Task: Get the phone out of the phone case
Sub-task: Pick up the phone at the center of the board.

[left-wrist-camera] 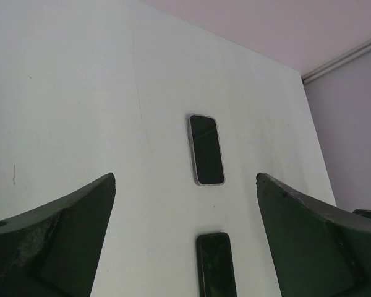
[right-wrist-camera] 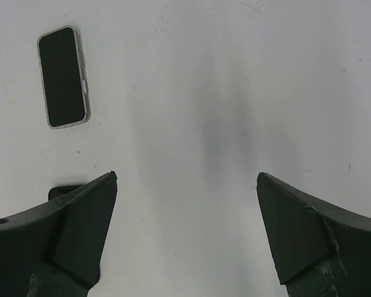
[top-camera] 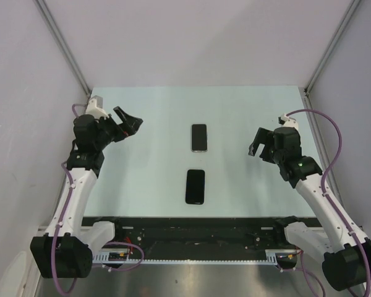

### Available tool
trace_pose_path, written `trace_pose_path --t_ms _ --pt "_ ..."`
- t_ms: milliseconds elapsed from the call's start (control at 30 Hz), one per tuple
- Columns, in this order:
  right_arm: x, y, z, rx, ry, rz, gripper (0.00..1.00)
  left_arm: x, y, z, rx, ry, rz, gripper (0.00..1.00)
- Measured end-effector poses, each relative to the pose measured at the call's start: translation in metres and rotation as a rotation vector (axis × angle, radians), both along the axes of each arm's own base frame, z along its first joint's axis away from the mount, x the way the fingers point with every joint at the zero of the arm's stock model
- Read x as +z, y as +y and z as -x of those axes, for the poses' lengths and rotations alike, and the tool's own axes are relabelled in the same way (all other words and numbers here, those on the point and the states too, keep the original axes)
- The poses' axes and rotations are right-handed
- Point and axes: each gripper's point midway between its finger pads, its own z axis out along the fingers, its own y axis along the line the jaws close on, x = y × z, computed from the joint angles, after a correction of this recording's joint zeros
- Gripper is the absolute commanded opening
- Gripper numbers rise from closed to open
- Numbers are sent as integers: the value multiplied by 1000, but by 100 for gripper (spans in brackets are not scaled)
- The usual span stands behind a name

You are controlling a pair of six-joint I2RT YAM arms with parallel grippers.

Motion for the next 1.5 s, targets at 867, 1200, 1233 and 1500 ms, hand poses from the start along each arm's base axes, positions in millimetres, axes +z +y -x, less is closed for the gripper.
trace_pose_path --t_ms 867,1200,1233,1500 --pt "-29 115 12 251 64 -65 100 -126 -38 -29 -113 496 -244 100" --pt "-58 176 -59 226 161 14 100 -127 -27 -20 -33 563 -212 100" --pt "-59 180 -66 220 159 21 100 -121 -26 -20 -25 549 -203 100" --pt "-90 222 -134 194 198 91 100 -102 -30 -11 -22 493 -150 100"
